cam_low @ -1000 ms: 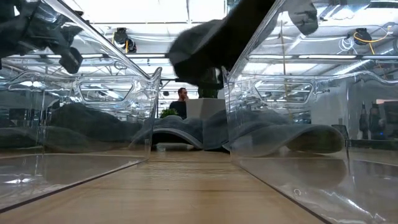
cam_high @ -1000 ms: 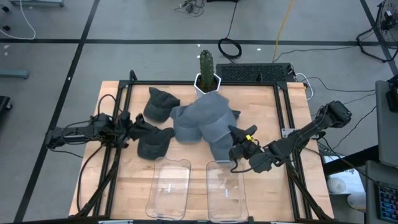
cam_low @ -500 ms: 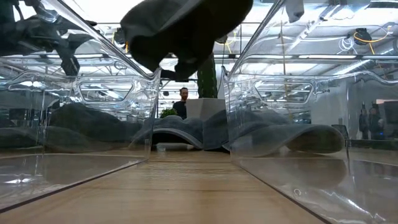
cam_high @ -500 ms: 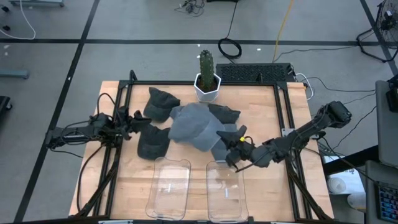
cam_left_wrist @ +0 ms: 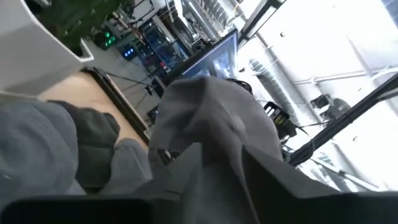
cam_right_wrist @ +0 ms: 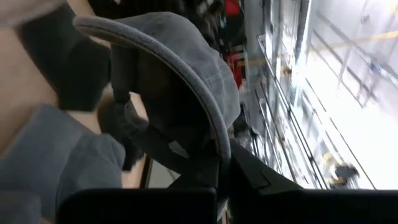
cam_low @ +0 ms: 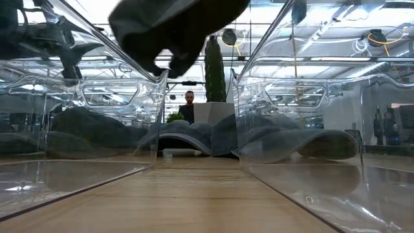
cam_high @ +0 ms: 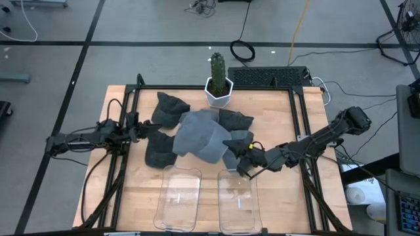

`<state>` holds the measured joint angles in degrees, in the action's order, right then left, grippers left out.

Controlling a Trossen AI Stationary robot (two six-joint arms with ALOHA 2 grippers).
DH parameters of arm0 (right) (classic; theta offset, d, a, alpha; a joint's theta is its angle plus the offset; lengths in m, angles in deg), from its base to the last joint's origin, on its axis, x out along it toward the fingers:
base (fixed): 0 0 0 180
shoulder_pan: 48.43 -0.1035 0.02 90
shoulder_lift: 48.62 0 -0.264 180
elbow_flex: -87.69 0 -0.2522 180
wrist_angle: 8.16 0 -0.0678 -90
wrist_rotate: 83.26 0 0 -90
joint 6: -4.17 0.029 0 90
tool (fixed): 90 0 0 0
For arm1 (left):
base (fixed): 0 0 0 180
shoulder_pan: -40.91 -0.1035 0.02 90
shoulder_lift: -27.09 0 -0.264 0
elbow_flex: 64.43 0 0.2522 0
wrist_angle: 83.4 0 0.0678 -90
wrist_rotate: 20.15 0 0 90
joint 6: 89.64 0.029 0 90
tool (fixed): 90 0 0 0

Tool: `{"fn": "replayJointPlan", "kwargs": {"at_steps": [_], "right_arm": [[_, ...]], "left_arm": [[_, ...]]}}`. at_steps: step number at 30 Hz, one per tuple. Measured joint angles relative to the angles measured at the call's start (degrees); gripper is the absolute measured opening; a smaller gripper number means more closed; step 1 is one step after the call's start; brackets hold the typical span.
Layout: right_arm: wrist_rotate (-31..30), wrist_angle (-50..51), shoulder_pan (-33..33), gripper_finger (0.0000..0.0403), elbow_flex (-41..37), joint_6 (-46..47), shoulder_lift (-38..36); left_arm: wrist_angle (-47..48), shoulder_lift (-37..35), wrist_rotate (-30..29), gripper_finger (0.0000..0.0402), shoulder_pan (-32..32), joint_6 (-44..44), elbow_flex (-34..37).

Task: Pick & Place hat
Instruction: Put the top right gray cap into the left transparent bin

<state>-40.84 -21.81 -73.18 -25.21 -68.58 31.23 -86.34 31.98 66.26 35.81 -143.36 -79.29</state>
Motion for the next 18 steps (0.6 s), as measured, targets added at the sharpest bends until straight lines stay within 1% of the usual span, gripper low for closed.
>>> {"fn": "replayJointPlan", "kwargs": {"at_steps": [3, 5, 7, 9, 12, 14, 18], "right_arm": [[4.34, -0.09, 1.54, 0.0000, 0.00, 0.46, 0.00], [5.76, -0.09, 2.64, 0.0000, 0.00, 1.59, 0.01], [5.79, -0.17, 3.33, 0.0000, 0.00, 1.27, 0.00], [5.90, -1.07, 3.70, 0.0000, 0.00, 0.24, 0.00], [9.11, -2.15, 4.19, 0.0000, 0.00, 0.07, -0.01], [11.58, -1.95, 4.59, 0.0000, 0.00, 0.35, -0.02], [11.93, -1.84, 5.33, 0.0000, 0.00, 0.71, 0.00]], "left_arm": [[-3.50, 3.47, 0.48, 0.0194, -0.02, -3.29, 0.00], [-7.12, 6.20, 2.71, 0.0235, -0.02, -4.78, 0.00], [-10.25, 9.13, 5.73, 0.0268, -0.02, -5.73, 0.00], [-13.37, 11.94, 6.55, 0.0293, 0.02, -6.98, 0.00], [-16.08, 15.68, 5.81, 0.0312, -0.02, -7.29, 0.00], [-17.48, 18.36, 5.55, 0.0315, -0.02, -8.12, 0.00], [-23.46, 23.70, 5.62, 0.0308, -0.02, -8.96, 0.00]]}}
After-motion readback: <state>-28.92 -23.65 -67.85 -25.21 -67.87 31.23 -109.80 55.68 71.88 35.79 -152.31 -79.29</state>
